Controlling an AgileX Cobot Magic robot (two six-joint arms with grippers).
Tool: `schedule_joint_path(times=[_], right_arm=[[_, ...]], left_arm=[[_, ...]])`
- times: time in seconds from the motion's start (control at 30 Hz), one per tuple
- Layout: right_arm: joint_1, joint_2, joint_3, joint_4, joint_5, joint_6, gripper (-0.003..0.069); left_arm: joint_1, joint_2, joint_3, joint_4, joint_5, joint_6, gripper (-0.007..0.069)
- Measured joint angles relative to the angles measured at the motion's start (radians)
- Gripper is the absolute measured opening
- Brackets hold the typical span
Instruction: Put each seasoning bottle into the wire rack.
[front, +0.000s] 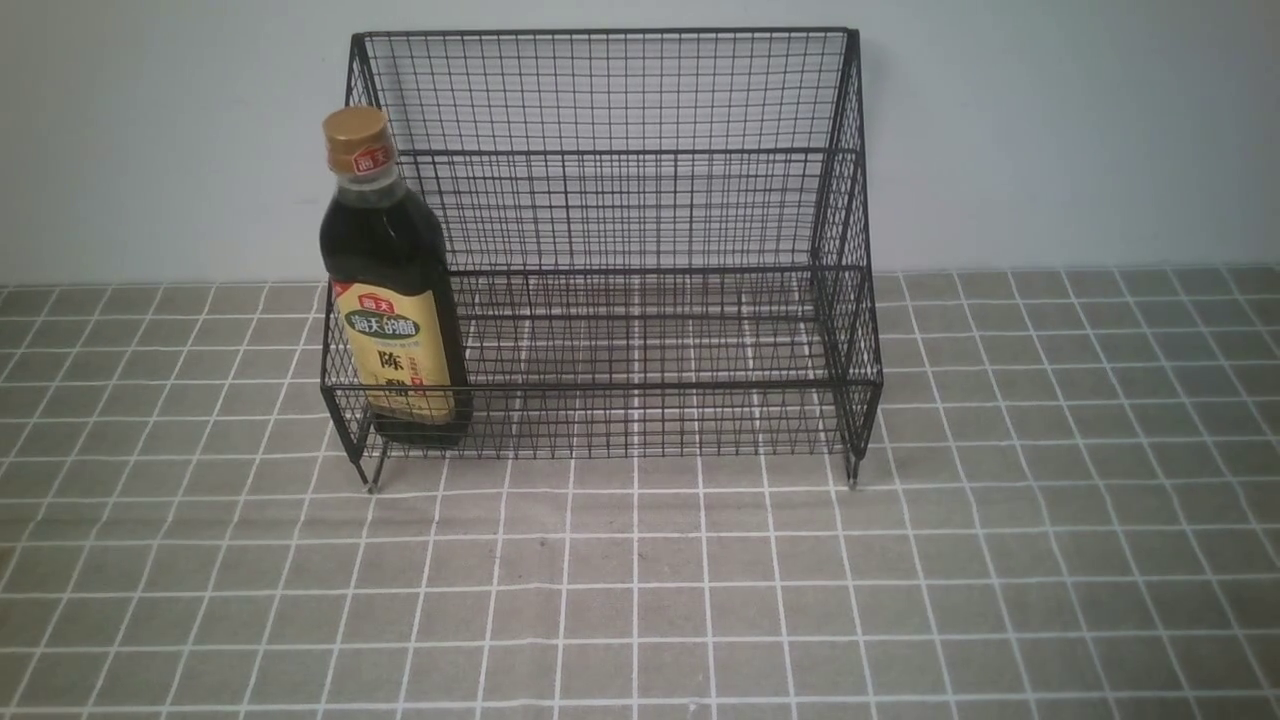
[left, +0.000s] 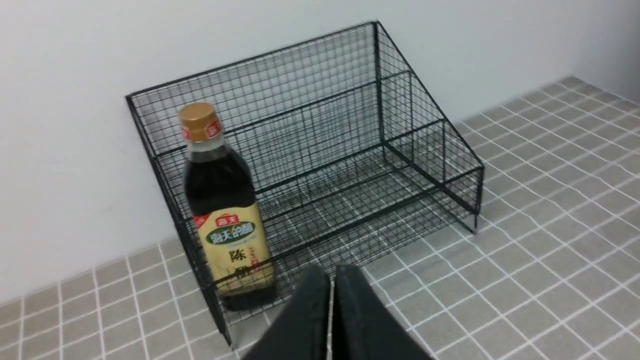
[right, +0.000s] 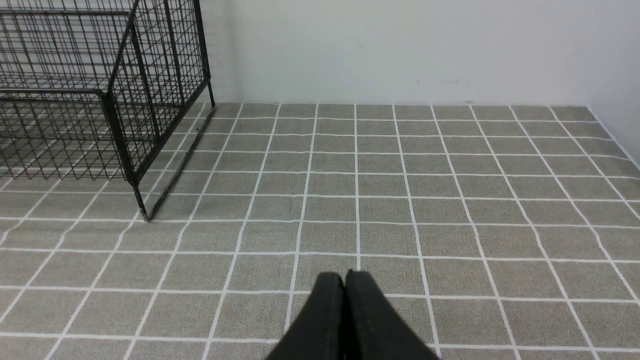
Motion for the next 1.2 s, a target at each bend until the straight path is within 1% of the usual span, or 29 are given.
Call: schedule_joint_path(times=[0.03, 0.1, 0.17, 0.2, 0.23, 0.27, 0.3, 0.4, 0.47, 0.5, 0.53, 0.6, 0.63, 0.73, 0.87, 1.2], right_arm=[[0.000, 0.000, 0.000, 0.000, 0.000, 0.000, -0.0015], [0.000, 0.000, 0.000, 0.000, 0.000, 0.000, -0.0015], [0.000, 0.000, 0.000, 0.000, 0.000, 0.000, -0.0015], [0.000, 0.000, 0.000, 0.000, 0.000, 0.000, -0.0015], [0.000, 0.000, 0.000, 0.000, 0.000, 0.000, -0.0015], [0.000, 0.000, 0.000, 0.000, 0.000, 0.000, -0.0015], [0.000, 0.000, 0.000, 0.000, 0.000, 0.000, -0.0015], [0.000, 0.000, 0.000, 0.000, 0.000, 0.000, -0.0015], [0.000, 0.000, 0.000, 0.000, 0.000, 0.000, -0.0015], [0.000, 0.000, 0.000, 0.000, 0.000, 0.000, -0.0015], [0.000, 0.000, 0.000, 0.000, 0.000, 0.000, -0.0015], [0.000, 0.000, 0.000, 0.000, 0.000, 0.000, -0.0015], [0.000, 0.000, 0.000, 0.000, 0.000, 0.000, -0.0015], [0.000, 0.000, 0.000, 0.000, 0.000, 0.000, -0.0015], [0.000, 0.000, 0.000, 0.000, 0.001, 0.000, -0.0015], [0.000, 0.000, 0.000, 0.000, 0.001, 0.000, -0.0015]], left_arm=[[-0.004, 0.000, 0.006, 0.016, -0.002, -0.006, -0.0007], [-0.067, -0.005, 0.065, 0.142, -0.048, -0.113, -0.0007], [-0.110, -0.019, 0.118, 0.218, -0.093, -0.203, -0.0007], [-0.138, -0.043, 0.174, 0.275, -0.158, -0.302, -0.0007], [-0.151, -0.062, 0.218, 0.312, -0.194, -0.347, -0.0007], [-0.156, -0.067, 0.228, 0.319, -0.212, -0.367, -0.0007], [-0.168, -0.111, 0.306, 0.374, -0.284, -0.433, -0.0007], [-0.170, -0.180, 0.429, 0.448, -0.369, -0.481, -0.0007], [-0.170, -0.232, 0.540, 0.500, -0.420, -0.495, -0.0007], [-0.170, -0.241, 0.549, 0.503, -0.424, -0.496, -0.0007], [-0.170, -0.277, 0.637, 0.538, -0.451, -0.501, -0.0007], [-0.170, -0.306, 0.701, 0.563, -0.470, -0.504, -0.0007], [-0.170, -0.325, 0.767, 0.580, -0.497, -0.504, -0.0007], [-0.170, -0.332, 0.840, 0.590, -0.510, -0.505, -0.0007], [-0.170, -0.333, 0.850, 0.590, -0.535, -0.507, -0.0007], [-0.170, -0.333, 0.851, 0.590, -0.542, -0.507, -0.0007]])
